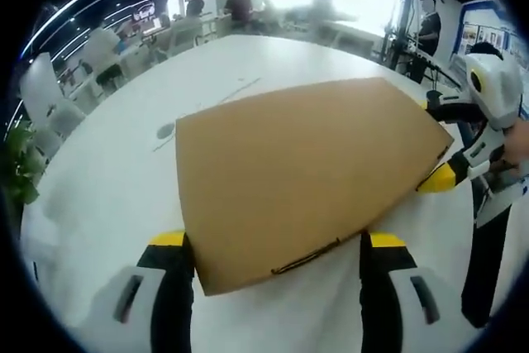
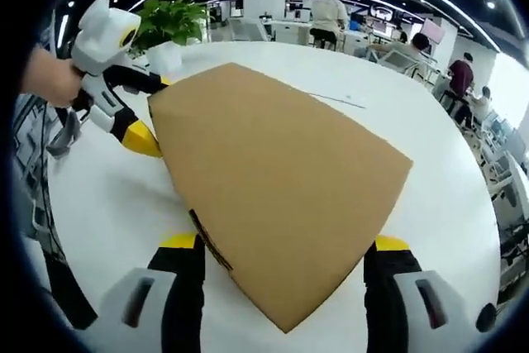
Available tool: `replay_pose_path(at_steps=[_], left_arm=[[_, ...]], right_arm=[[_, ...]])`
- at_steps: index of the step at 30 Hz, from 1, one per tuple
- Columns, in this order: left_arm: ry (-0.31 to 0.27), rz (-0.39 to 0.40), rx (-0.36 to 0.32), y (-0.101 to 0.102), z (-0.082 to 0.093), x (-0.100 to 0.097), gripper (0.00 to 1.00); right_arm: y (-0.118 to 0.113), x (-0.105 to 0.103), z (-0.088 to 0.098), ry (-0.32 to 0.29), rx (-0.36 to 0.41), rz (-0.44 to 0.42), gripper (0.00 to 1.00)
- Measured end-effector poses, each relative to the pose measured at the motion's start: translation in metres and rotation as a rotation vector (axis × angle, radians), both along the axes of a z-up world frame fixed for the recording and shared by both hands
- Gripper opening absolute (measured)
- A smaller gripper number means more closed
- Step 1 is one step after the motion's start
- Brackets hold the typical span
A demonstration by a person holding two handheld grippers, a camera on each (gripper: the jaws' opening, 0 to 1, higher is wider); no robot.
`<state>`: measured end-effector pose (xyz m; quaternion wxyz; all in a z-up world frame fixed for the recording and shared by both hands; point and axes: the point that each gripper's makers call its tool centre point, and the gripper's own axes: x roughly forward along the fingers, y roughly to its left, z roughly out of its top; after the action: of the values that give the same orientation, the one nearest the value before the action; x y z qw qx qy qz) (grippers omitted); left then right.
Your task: Operate the shoe box by opening the lid, removing the specified soft item, and placing it in the target area until the item is outside and the box remains undamaged.
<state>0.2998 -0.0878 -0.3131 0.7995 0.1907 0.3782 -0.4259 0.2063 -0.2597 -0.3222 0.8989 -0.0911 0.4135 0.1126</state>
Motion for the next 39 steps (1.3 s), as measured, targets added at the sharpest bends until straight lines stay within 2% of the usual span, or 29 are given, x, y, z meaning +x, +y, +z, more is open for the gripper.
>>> replay_pose_path(at_steps=[4,6,8,9,11,17,21,25,28,33,39], left_arm=[[0.0,0.027,-0.013,0.001,-0.001,-0.004,0.86],[0.013,0.058,-0.01,-0.006,-0.002,-0.005,0.94],[0.009,0.083,-0.038,-0.01,-0.001,-0.005,0.99],[-0.006,0.076,-0.04,-0.007,-0.002,-0.006,0.99],[-0.033,0.076,-0.086,-0.006,0.0,-0.005,0.97],[-0.045,0.076,-0.102,-0.006,0.0,-0.006,0.96],[-0.022,0.08,-0.083,-0.002,0.001,-0.008,0.91],[-0.01,0.097,-0.084,-0.001,0.002,-0.011,0.91],[0.003,0.116,-0.092,0.0,0.003,-0.015,0.9],[-0.004,0.142,-0.117,0.002,0.003,-0.019,0.89],[-0.002,0.169,-0.134,0.004,0.004,-0.025,0.88]], right_arm=[[0.005,0.003,0.002,-0.001,0.048,-0.035,0.86],[0.008,0.006,0.002,-0.003,0.064,-0.056,0.89],[0.008,0.007,0.001,0.006,0.062,-0.068,0.89],[0.006,0.008,0.002,0.012,0.06,-0.084,0.89],[0.005,0.009,0.002,-0.002,0.063,-0.07,0.89],[0.005,0.007,0.002,-0.055,0.048,-0.051,0.89],[0.001,0.006,-0.001,-0.018,0.005,-0.011,0.88],[0.002,0.006,0.001,-0.033,0.019,-0.014,0.87],[0.002,0.006,0.002,-0.019,0.021,0.009,0.86],[0.002,0.005,0.003,-0.023,0.031,0.036,0.85],[-0.002,0.003,0.004,-0.021,0.041,0.115,0.81]])
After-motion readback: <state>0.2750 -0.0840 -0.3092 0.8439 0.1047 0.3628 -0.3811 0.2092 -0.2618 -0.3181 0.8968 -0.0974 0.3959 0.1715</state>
